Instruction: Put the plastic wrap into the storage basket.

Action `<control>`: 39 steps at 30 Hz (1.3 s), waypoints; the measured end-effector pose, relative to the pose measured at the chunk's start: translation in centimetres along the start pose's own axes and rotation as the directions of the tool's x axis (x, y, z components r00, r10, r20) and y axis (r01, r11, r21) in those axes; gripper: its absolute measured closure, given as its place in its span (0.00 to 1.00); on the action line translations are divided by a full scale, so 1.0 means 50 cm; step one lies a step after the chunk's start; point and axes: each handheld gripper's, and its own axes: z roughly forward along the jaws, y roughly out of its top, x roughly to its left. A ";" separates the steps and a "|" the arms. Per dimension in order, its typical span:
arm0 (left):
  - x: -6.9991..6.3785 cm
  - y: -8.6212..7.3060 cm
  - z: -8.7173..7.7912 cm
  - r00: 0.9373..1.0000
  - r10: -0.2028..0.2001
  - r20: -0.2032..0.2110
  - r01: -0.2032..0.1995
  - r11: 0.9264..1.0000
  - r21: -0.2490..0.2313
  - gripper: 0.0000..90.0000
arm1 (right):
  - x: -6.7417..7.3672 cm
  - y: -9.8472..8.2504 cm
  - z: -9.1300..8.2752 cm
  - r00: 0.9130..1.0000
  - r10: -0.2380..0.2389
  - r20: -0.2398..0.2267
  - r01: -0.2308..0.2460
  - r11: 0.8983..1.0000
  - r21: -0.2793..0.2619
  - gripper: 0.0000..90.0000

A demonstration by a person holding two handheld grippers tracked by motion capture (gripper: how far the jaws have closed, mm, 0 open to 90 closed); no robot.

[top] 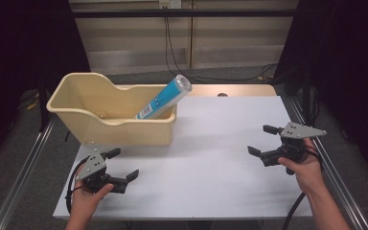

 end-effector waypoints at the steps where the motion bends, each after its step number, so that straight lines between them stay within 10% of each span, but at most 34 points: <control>1: 0.000 0.000 0.001 1.000 -0.003 0.003 0.003 1.000 -0.001 0.00 | 0.001 -0.003 -0.002 1.000 -0.002 -0.001 0.002 1.000 0.005 0.02; 39: 0.003 0.003 0.005 1.000 0.011 0.000 -0.011 1.000 -0.008 0.00 | 0.026 -0.114 -0.053 0.998 0.037 0.041 -0.036 0.999 -0.034 0.02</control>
